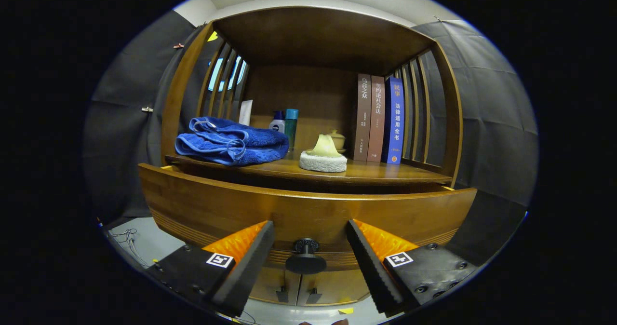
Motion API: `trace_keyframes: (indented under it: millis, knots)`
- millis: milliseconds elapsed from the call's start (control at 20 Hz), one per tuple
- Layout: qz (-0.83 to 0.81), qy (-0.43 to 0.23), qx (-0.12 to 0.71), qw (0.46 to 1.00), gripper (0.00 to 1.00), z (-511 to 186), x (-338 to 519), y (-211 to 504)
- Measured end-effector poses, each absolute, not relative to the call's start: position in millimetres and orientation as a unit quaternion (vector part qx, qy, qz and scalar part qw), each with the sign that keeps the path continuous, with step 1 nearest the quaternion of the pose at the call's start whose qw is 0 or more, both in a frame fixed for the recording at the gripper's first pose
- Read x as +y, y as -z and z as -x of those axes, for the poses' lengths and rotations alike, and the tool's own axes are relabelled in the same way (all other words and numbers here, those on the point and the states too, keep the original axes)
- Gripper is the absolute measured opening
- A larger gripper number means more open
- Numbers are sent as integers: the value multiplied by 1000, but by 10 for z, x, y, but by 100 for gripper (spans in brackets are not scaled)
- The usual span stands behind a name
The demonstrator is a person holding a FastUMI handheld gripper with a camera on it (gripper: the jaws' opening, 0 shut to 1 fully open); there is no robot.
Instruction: Pull open the drawer, take out the items inside it, and place them on the countertop above the cabinet.
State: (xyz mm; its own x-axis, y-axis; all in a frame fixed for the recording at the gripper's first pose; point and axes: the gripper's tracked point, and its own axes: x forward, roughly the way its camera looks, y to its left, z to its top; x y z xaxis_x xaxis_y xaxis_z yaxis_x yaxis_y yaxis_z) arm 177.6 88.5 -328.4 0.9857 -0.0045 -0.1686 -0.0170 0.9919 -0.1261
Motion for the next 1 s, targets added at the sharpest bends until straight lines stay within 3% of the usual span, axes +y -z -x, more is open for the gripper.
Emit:
trace_keyframes:
  millis: [600, 1000]
  knots:
    - [68, 1, 100, 993, 100, -2232, 951, 3334]
    - [66, -24, 104, 992, 99, -1780, 1022, 3210]
